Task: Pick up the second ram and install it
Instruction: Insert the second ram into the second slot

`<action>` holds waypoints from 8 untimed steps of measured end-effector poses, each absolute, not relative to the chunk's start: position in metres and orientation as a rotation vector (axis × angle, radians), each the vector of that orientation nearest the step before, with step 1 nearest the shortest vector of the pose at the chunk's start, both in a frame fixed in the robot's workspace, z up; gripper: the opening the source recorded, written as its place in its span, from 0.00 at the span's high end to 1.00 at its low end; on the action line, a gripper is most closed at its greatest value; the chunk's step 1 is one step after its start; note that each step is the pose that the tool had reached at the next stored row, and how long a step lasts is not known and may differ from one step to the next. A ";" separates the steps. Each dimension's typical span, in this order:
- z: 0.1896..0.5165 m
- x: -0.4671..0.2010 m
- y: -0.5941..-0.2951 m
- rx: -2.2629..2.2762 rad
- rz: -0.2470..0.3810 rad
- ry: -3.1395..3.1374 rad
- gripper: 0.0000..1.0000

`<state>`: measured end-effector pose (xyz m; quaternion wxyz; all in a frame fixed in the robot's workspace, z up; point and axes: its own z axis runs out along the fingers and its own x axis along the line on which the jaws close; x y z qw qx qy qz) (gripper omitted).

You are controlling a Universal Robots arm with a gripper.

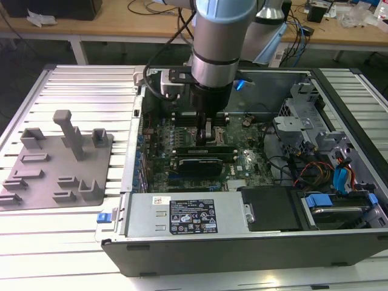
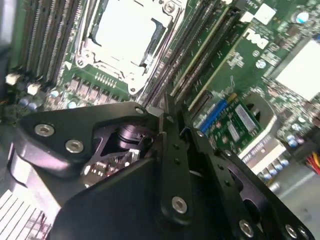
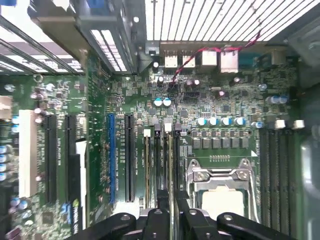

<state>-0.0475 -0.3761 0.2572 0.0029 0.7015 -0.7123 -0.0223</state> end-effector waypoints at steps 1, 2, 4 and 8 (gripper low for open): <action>0.271 -0.048 -0.376 2.200 -0.069 -2.234 0.83; 0.273 -0.047 -0.376 2.200 -0.069 -2.234 0.83; 0.273 -0.041 -0.376 2.200 -0.069 -2.234 0.83; 0.273 -0.027 -0.376 2.200 -0.069 -2.234 0.83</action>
